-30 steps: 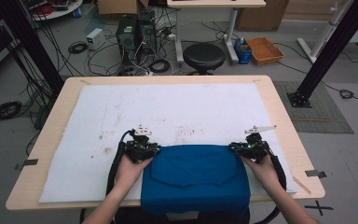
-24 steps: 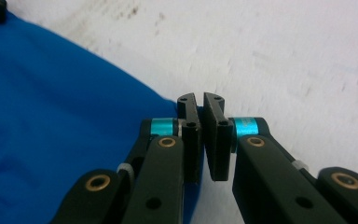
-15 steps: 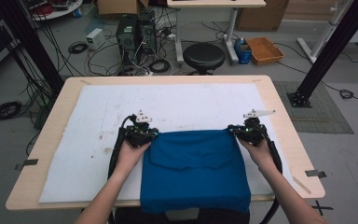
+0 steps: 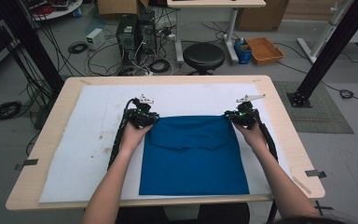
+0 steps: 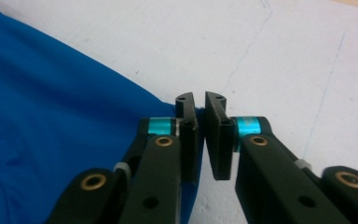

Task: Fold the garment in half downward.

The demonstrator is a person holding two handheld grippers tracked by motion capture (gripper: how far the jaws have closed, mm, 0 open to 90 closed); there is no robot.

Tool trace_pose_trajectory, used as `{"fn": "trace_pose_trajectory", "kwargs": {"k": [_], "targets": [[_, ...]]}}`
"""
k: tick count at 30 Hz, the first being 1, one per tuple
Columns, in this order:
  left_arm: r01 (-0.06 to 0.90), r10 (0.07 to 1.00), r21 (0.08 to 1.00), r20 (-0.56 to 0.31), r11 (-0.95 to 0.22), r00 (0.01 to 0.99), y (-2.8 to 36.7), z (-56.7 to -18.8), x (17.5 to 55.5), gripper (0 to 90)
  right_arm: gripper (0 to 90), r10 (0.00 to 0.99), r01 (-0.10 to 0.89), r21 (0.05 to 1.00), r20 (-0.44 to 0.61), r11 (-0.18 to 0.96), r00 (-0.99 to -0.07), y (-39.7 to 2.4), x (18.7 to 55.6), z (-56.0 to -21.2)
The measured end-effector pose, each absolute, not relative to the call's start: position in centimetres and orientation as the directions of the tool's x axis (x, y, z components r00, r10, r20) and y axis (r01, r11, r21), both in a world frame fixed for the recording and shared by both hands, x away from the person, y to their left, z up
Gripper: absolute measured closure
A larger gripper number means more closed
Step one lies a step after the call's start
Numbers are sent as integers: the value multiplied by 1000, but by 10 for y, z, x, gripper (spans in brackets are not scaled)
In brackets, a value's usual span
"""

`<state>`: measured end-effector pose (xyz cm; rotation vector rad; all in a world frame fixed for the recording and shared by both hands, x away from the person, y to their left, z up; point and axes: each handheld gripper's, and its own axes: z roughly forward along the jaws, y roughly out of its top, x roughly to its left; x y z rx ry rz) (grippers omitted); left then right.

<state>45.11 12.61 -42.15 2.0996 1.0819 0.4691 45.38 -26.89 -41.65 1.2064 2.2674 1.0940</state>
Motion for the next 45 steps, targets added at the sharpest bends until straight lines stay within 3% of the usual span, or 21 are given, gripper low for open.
{"fn": "trace_pose_trajectory", "kwargs": {"k": [2,6,14,25,31,45], "targets": [[541,822,754,-2,-373,569,129,-419,444,638,732,827,537,775,32,334,-561,-270,450,-413],[518,839,799,-32,-305,543,139,-413,422,598,687,838,505,807,23,307,-545,-278,434,-405],[599,863,749,-74,-282,499,137,-427,373,622,650,850,534,807,80,252,-521,-282,382,-409],[649,869,707,-101,-279,485,125,-440,372,689,627,852,619,728,94,294,-515,-265,372,-439],[629,857,716,-84,-303,508,123,-439,370,825,868,835,611,720,81,329,-545,-262,376,-442],[593,823,752,-121,-289,555,129,-414,353,863,874,825,546,778,64,311,-561,-273,358,-419]]}}
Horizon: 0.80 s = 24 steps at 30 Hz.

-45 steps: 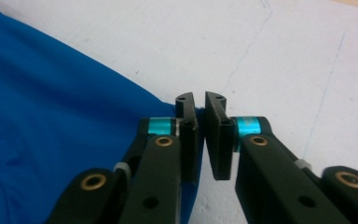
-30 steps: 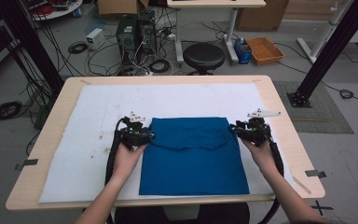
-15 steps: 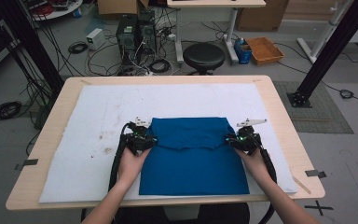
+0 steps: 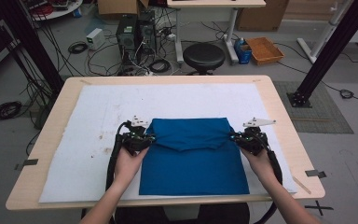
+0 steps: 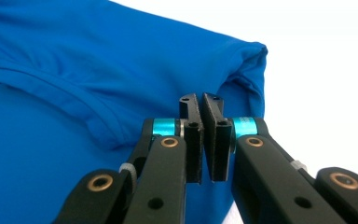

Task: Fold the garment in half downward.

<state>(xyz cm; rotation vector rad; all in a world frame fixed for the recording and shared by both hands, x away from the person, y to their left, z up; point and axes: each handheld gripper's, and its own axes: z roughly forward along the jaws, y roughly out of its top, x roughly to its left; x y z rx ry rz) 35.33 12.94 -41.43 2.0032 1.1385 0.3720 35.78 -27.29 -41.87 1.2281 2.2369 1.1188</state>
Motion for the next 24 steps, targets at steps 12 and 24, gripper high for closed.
{"fn": "trace_pose_trajectory", "kwargs": {"k": [12,24], "targets": [[582,761,748,-165,-319,628,137,-399,298,862,874,768,508,777,50,372,-638,-282,293,-396],[587,728,721,-169,-368,664,142,-405,249,862,874,733,502,763,54,407,-678,-283,233,-403]]}}
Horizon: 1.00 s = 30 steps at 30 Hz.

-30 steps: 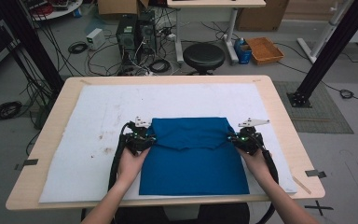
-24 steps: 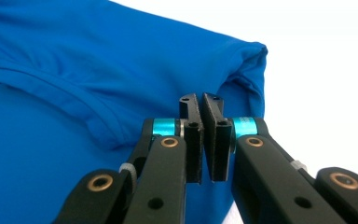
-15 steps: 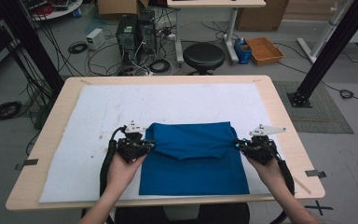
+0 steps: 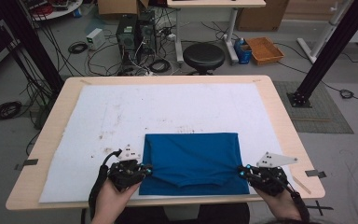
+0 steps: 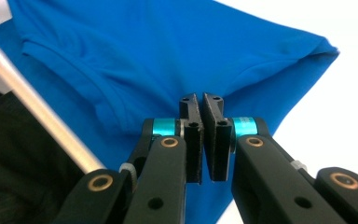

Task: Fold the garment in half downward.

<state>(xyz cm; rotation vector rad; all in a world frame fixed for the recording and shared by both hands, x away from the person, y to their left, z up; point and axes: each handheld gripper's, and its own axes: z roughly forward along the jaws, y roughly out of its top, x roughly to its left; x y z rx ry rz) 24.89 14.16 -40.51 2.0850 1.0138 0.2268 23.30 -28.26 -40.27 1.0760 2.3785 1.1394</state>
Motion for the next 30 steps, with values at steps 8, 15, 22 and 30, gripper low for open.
{"fn": "trace_pose_trajectory", "kwargs": {"k": [8,15,22,30], "targets": [[603,722,701,-182,-381,668,142,-413,239,862,874,713,468,749,-9,470,-701,-275,214,-408],[602,718,684,-164,-411,676,141,-418,234,860,873,711,459,738,-41,495,-702,-274,209,-413],[600,745,702,-150,-382,650,144,-415,239,614,747,719,437,758,-61,485,-693,-280,213,-410],[557,827,785,-107,-270,552,149,-401,294,539,622,830,456,824,-30,336,-558,-300,281,-388]]}}
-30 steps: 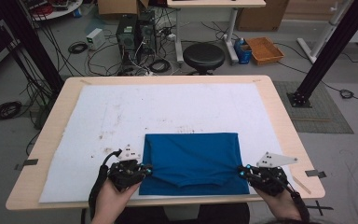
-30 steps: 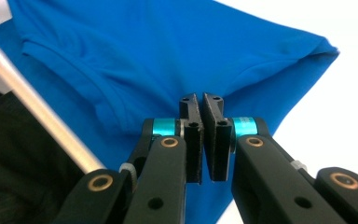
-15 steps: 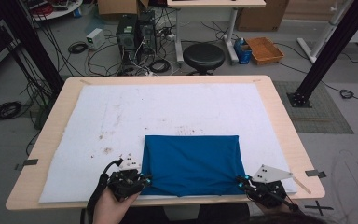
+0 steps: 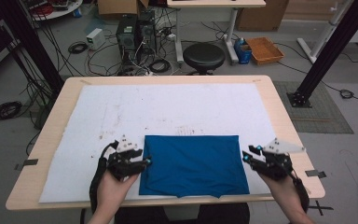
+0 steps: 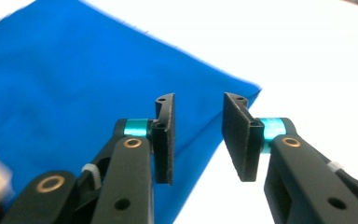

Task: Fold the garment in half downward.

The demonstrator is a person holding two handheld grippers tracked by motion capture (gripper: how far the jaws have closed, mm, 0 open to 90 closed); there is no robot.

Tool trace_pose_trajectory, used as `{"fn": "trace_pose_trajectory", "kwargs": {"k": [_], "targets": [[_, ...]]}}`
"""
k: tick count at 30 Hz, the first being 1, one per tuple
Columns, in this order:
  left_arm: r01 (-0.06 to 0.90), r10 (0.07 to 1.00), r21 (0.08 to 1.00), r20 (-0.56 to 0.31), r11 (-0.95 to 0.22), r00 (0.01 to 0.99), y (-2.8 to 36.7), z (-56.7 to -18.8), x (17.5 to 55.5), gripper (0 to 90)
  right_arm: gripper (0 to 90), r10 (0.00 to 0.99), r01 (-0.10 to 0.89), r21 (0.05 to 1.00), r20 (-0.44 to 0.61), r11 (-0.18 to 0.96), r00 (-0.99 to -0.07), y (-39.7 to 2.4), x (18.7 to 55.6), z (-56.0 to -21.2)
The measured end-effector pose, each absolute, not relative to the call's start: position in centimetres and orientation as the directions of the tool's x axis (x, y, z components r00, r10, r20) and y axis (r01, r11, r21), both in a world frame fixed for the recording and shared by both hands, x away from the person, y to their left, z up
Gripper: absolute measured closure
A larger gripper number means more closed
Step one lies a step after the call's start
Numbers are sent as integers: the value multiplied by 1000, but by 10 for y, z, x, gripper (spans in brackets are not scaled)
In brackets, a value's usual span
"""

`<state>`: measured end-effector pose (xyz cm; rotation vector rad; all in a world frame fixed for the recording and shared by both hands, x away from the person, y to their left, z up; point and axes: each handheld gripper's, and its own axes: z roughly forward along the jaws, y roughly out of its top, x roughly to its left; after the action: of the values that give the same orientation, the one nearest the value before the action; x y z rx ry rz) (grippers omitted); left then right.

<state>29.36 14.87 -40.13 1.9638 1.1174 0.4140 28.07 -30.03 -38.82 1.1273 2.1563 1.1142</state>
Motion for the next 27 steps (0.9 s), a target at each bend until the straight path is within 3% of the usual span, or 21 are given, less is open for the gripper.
{"fn": "trace_pose_trajectory", "kwargs": {"k": [5,10,15,17,24,27], "targets": [[569,859,793,-120,-219,498,148,-406,338,532,598,862,509,821,44,256,-505,-305,330,-391],[595,892,769,-75,-233,446,147,-421,371,532,590,880,572,788,84,229,-468,-302,363,-407],[640,887,721,-79,-264,455,144,-437,384,541,583,889,634,744,124,210,-441,-299,380,-423],[644,880,715,-83,-274,467,142,-441,384,596,584,890,657,724,136,211,-436,-299,386,-430],[624,877,733,-78,-272,475,145,-444,376,754,829,866,665,690,112,285,-488,-294,388,-443],[627,874,739,-110,-247,474,145,-445,375,850,868,862,648,697,87,306,-500,-292,386,-442]]}}
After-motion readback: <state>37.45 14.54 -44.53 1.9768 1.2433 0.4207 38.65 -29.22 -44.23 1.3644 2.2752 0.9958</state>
